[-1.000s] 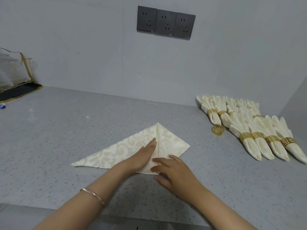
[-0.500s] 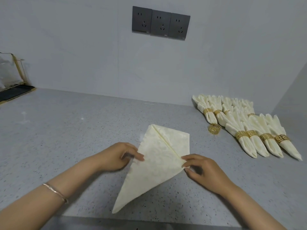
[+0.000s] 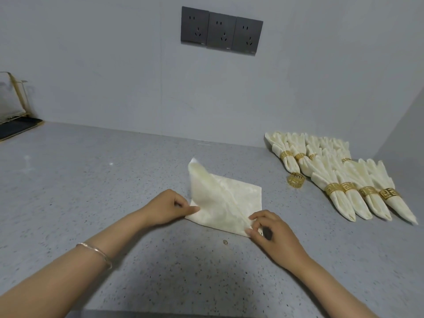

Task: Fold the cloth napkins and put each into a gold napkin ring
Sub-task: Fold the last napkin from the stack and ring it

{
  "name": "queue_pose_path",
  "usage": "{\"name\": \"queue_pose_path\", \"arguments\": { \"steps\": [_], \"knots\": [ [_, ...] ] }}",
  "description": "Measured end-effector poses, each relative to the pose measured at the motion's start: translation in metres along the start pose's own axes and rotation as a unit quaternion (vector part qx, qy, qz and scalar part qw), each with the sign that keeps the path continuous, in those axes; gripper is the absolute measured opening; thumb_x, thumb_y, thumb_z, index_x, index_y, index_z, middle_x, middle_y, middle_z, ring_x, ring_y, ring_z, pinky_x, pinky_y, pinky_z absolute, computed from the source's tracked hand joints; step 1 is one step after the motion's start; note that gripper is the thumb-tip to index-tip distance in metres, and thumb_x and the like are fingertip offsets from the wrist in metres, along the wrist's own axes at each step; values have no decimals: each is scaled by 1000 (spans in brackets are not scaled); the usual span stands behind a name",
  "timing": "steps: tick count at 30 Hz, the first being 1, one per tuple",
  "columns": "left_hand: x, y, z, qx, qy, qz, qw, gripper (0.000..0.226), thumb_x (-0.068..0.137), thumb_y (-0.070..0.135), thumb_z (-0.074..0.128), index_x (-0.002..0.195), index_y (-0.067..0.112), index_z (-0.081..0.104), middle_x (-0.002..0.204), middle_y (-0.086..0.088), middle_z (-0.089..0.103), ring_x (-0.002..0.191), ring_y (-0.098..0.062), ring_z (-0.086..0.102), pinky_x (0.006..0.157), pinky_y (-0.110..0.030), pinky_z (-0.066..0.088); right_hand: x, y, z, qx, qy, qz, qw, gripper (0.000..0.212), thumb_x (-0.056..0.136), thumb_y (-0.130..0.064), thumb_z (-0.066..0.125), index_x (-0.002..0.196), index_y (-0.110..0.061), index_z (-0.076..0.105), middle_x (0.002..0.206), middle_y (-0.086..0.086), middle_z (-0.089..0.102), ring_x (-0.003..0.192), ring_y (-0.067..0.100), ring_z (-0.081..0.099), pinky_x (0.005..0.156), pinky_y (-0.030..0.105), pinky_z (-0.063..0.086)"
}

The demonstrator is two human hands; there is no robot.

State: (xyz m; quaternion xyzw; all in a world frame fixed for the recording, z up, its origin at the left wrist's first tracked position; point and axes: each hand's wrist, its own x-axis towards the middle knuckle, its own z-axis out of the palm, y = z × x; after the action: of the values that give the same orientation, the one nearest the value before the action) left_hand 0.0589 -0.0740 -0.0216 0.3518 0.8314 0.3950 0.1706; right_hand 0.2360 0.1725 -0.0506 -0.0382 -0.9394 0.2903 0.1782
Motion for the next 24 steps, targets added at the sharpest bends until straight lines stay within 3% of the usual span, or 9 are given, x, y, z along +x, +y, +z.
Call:
{"name": "queue_pose_path", "arguments": {
  "steps": [2,5,9,11,13,16,19,24],
  "knots": [
    [7,4,5,21,32,-28,999,34,81,41,72,56,20,64,47,14,51,44,0,43,57,-16,36,2,1,3,-6,4,-1,1000,21,84,-33,68,69,-27,55,103,-21,57,99,-4,50,79,3,34],
    [16,9,11,76,52,-50,994,19,78,34,76,79,17,71,64,15,60,60,0,53,62,-16,41,14,1,0,11,0,-8,1000,17,83,-29,70,79,-26,54,106,-20,55,91,2,52,74,9,38],
    [21,13,14,118,53,-72,989,15,80,31,74,80,17,69,64,14,56,59,-1,50,58,-18,37,55,10,-9,20,33,31,999,20,88,-30,63,106,-23,58,125,-14,50,112,5,49,91,17,34],
    [22,15,14,126,51,-79,987,15,83,29,71,83,14,70,66,12,56,61,-2,49,58,-18,37,78,18,-11,2,11,73,997,31,93,-33,56,122,-20,55,136,-8,45,125,11,42,102,25,31],
    [24,15,14,125,54,-88,987,16,85,28,67,88,12,70,70,10,57,64,-5,51,62,-20,41,94,23,-12,16,-15,113,993,38,96,-34,52,130,-18,51,138,-4,46,126,14,43,106,30,33],
    [28,17,12,152,73,-95,981,13,90,29,61,95,19,65,83,10,60,81,-12,58,77,-27,45,96,25,-15,37,-11,141,989,30,96,-36,51,123,-23,55,114,-5,60,104,14,56,86,26,43],
    [38,19,12,178,105,-89,974,14,93,27,54,105,21,60,99,7,60,95,-16,57,90,-31,41,80,21,-19,28,0,134,991,17,94,-38,53,107,-30,58,90,-5,62,76,10,57,62,19,39],
    [52,18,24,196,142,-64,968,29,94,24,52,122,23,55,122,2,60,111,-18,53,97,-32,38,50,15,-17,109,-24,129,985,12,89,-35,61,100,-30,59,60,-6,53,49,0,44,48,12,33]
  ]
}}
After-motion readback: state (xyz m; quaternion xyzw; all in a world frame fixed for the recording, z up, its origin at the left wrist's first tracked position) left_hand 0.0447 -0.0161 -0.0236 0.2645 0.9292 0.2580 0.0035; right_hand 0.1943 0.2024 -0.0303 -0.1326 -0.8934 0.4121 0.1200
